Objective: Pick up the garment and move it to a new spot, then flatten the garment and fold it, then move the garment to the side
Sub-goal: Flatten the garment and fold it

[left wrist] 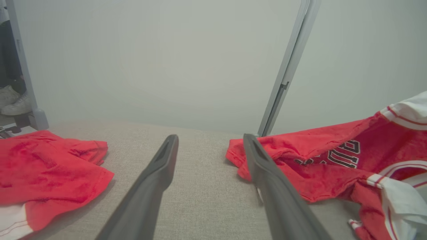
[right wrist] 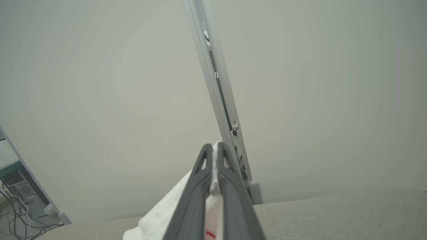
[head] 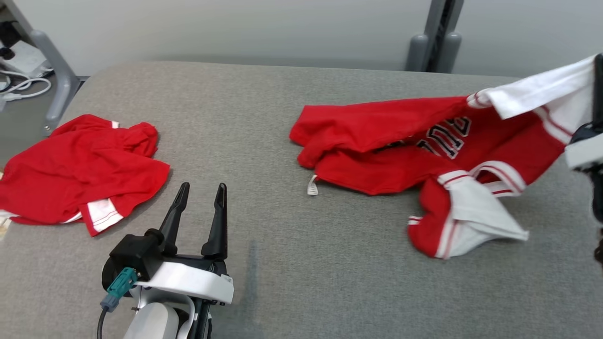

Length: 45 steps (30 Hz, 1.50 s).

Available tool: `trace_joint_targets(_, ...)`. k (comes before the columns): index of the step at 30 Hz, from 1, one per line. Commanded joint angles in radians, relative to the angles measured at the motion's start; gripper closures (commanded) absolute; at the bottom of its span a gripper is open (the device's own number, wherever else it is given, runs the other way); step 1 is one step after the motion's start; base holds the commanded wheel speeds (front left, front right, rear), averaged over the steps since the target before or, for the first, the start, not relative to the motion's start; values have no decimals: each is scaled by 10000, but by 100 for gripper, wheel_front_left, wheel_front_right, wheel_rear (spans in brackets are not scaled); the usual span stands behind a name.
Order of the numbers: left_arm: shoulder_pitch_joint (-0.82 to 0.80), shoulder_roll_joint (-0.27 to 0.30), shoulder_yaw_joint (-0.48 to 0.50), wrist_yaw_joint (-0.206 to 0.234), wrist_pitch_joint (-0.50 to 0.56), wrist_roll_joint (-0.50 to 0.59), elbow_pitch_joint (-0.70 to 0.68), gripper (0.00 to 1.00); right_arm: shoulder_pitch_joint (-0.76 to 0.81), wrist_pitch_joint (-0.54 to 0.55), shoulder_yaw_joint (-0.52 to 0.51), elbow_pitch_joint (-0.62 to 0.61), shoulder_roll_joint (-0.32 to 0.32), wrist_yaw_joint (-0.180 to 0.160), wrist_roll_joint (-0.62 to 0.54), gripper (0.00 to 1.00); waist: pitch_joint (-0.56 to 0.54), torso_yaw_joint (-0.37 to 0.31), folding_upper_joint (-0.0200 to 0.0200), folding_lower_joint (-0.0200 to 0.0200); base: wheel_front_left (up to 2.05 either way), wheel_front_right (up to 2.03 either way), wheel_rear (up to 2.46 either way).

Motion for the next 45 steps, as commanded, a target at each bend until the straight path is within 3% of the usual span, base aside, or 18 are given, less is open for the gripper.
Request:
trace_joint_targets(1, 41, 45, 26, 56, -38, -62, -40, 0, -295, 168, -129, 132, -112, 1, 142, 100, 42, 155, -1, 0, 0, 0, 0)
trace_joint_targets(4, -22, 38, -86, 37, -38, -120, -77, 0, -839, 491, -287, 619, -609, -1, 15, 100, 191, 390, -1, 0, 0, 0, 0)
trace_joint_targets(6, -131, 38, -169, 24, -39, -145, -101, 0, -1292, 476, -85, 1044, -1246, 1, -758, 100, 415, 567, -1, 0, 0, 0, 0)
trace_joint_targets(14, -740, 30, -555, 61, -38, -280, -190, 0, -3363, 701, -428, 2894, -2178, -1, -1475, 100, 1790, 1322, -1, 0, 0, 0, 0)
trace_joint_targets(15, -838, 36, -620, 71, -39, -314, -198, 0, -3657, 646, -455, 3137, -2292, -1, -1616, 82, 1990, 1441, -1, 0, 0, 0, 0)
trace_joint_targets(16, -918, 41, -681, 88, -38, -366, -203, 0, -3910, 524, -532, 3399, -2363, 1, -1724, 14, 2143, 1542, -1, 0, 0, 0, 0)
trace_joint_targets(17, -990, 42, -763, 102, -39, -403, -223, 0, -4147, 569, -704, 3769, -2421, -1, -1726, 0, 2297, 1645, -1, 0, 0, 0, 0)
trace_joint_targets(24, -1210, 38, -931, 245, -38, -547, -259, 0, -4801, -126, -716, 5497, -2479, 1, -2692, 0, 2558, 1785, -1, 0, 0, 0, 0)
trace_joint_targets(31, -1282, 41, -727, 213, -39, -360, -220, 0, -4239, -1109, 426, 5755, -1515, -1, -2506, 0, 2098, 1008, -1, 0, 0, 0, 0)
trace_joint_targets(38, -1276, 36, -518, 190, -38, -601, -233, 0, -2996, -1478, 2107, 4300, -833, -1, -1648, 0, 1486, -189, -1, 0, 0, 0, 0)
trace_joint_targets(45, -1380, 50, -673, 325, -38, -697, 152, 0, -593, -1473, 2203, 1237, -269, -1, -1226, 0, 1089, -1355, -1, 0, 0, 0, 0)
